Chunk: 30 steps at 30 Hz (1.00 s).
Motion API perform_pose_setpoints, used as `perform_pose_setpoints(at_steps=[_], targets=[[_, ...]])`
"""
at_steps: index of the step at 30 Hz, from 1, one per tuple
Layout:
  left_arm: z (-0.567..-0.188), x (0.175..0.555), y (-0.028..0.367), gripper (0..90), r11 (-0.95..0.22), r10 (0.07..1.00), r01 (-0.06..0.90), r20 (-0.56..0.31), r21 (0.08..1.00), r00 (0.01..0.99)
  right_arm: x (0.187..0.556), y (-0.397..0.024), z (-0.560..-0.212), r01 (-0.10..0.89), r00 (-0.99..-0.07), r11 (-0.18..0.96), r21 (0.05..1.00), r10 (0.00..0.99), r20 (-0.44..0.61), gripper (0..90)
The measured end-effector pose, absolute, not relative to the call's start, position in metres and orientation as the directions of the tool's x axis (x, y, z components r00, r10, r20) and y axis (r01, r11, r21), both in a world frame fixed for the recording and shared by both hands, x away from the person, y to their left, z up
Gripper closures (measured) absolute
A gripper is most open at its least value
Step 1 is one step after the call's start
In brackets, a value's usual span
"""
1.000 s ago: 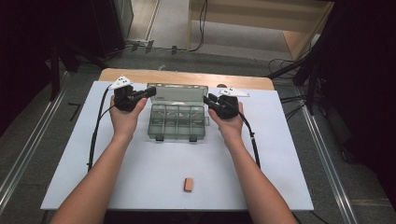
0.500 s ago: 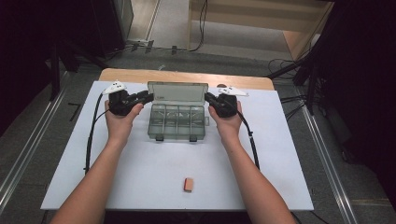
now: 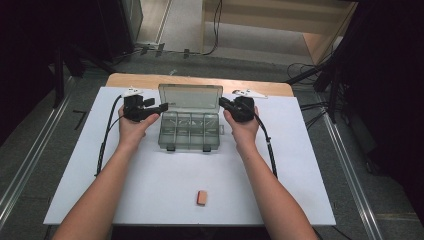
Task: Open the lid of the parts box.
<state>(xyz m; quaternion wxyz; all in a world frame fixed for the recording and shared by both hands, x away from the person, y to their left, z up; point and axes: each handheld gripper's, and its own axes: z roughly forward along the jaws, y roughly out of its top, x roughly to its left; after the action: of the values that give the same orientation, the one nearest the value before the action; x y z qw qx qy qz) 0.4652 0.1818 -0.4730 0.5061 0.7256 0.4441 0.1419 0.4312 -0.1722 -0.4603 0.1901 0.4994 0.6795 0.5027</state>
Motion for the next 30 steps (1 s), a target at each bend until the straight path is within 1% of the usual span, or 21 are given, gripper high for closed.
perform_pose_setpoints(at_steps=[1, 2, 3, 4, 5, 6, 7, 9, 11, 14, 19, 23, 30], targets=[[-0.473, 0.466, 0.182, 52.7, -0.092, 0.787, 0.497, -0.243, 0.863, 0.567, 0.433, -0.172, -0.46, 0.49, -0.431, 0.001, 0.872, 0.87, 0.242, 83.0], [-0.473, 0.467, 0.182, 57.0, -0.089, 0.788, 0.491, -0.24, 0.866, 0.567, 0.433, -0.172, -0.46, 0.492, -0.43, -0.001, 0.871, 0.869, 0.244, 83.0], [-0.473, 0.467, 0.183, 57.0, -0.089, 0.791, 0.488, -0.236, 0.869, 0.564, 0.433, -0.172, -0.46, 0.492, -0.43, -0.001, 0.871, 0.869, 0.244, 83.0], [-0.473, 0.468, 0.183, 60.6, -0.083, 0.79, 0.48, -0.236, 0.873, 0.566, 0.434, -0.172, -0.46, 0.492, -0.428, -0.003, 0.871, 0.87, 0.245, 83.0], [-0.472, 0.469, 0.183, 65.9, -0.079, 0.784, 0.475, -0.24, 0.877, 0.573, 0.436, -0.173, -0.46, 0.496, -0.429, -0.003, 0.868, 0.868, 0.249, 83.0], [-0.472, 0.469, 0.183, 65.9, -0.081, 0.782, 0.471, -0.237, 0.878, 0.576, 0.436, -0.173, -0.46, 0.496, -0.429, -0.003, 0.868, 0.868, 0.249, 83.0], [-0.472, 0.469, 0.182, 69.2, -0.091, 0.785, 0.465, -0.224, 0.881, 0.578, 0.437, -0.173, -0.46, 0.503, -0.428, -0.011, 0.864, 0.866, 0.26, 82.9], [-0.472, 0.47, 0.18, 69.8, -0.099, 0.785, 0.463, -0.216, 0.881, 0.58, 0.439, -0.174, -0.46, 0.508, -0.428, -0.015, 0.861, 0.863, 0.268, 82.9], [-0.472, 0.472, 0.178, 74.1, -0.109, 0.792, 0.469, -0.209, 0.876, 0.573, 0.441, -0.174, -0.46, 0.513, -0.428, -0.019, 0.858, 0.861, 0.275, 82.9], [-0.471, 0.474, 0.177, 79.5, -0.095, 0.795, 0.486, -0.228, 0.869, 0.562, 0.445, -0.174, -0.461, 0.517, -0.42, -0.024, 0.856, 0.864, 0.278, 83.5], [-0.471, 0.478, 0.175, 81.7, -0.102, 0.805, 0.497, -0.222, 0.862, 0.55, 0.449, -0.174, -0.465, 0.522, -0.414, -0.032, 0.853, 0.864, 0.286, 84.4], [-0.471, 0.48, 0.174, 83.4, -0.117, 0.811, 0.492, -0.203, 0.863, 0.548, 0.454, -0.173, -0.476, 0.54, -0.406, -0.016, 0.842, 0.871, 0.277, 83.9], [-0.475, 0.485, 0.173, 84.3, -0.1, 0.814, 0.496, -0.216, 0.863, 0.539, 0.459, -0.172, -0.486, 0.549, -0.395, -0.036, 0.835, 0.869, 0.297, 82.7]])
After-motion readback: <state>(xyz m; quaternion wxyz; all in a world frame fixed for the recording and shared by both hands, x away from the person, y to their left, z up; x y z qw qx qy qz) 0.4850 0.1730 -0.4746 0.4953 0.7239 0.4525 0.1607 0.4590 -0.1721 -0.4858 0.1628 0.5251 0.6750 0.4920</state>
